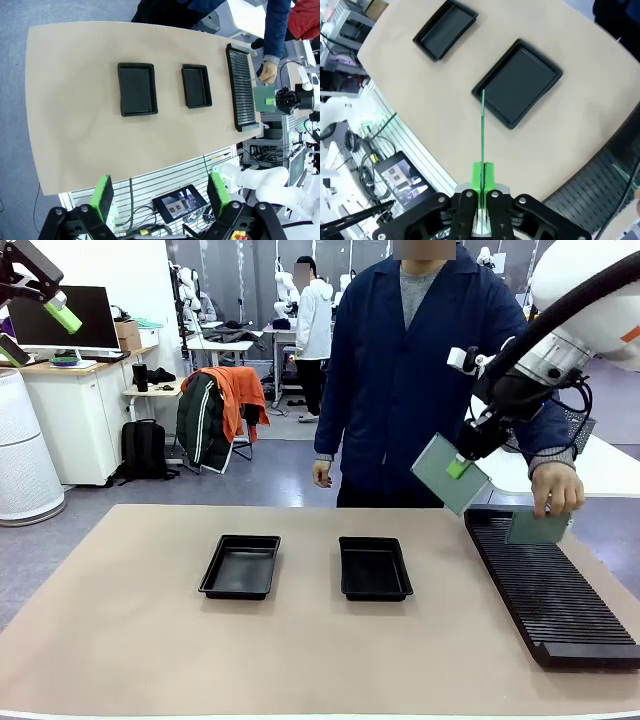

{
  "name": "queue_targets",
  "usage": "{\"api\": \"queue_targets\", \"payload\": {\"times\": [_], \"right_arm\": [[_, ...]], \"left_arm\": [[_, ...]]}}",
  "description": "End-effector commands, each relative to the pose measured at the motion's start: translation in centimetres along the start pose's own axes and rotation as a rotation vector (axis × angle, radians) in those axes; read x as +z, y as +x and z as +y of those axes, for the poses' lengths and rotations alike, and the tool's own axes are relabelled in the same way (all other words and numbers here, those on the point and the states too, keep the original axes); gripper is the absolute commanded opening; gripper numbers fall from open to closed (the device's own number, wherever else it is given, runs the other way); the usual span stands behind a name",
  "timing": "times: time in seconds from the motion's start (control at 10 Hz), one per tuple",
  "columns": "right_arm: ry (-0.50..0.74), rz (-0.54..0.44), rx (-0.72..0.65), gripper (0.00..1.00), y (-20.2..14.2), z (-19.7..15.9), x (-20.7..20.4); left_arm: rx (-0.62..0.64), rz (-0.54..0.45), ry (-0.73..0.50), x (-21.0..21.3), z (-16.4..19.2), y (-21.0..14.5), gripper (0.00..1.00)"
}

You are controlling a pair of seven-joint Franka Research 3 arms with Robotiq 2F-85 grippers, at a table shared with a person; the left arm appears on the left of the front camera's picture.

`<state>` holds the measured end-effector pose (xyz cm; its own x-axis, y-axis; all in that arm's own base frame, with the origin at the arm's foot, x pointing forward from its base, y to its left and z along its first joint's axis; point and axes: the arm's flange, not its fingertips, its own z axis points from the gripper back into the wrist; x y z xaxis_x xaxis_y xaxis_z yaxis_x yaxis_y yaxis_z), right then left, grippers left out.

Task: Inspect and transfer BCBs to ESD trays.
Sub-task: Pick up the Blank PCB from the PCB Rack and place it in the left ESD tray.

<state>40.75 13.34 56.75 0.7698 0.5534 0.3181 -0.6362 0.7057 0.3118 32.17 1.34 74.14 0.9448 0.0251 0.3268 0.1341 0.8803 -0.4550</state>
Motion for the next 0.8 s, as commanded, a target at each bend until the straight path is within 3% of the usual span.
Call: {"api": "queue_targets", "payload": {"times": [0.0,0.3,0.7], "right_arm": [[0.0,0.064,0.015,0.03,-4.9,6.3,-0.1],[-0.066,0.159,-0.034,0.03,-10.1,11.1,0.7],[-0.068,0.178,-0.056,0.03,-12.8,11.7,0.4]], "left_arm": [[0.004,-0.009,-0.009,-0.1,0.1,0.0,1.0],[0.004,-0.009,-0.009,-0.1,0.1,0.0,1.0],[0.004,-0.009,-0.009,-0.1,0.1,0.0,1.0]]}}
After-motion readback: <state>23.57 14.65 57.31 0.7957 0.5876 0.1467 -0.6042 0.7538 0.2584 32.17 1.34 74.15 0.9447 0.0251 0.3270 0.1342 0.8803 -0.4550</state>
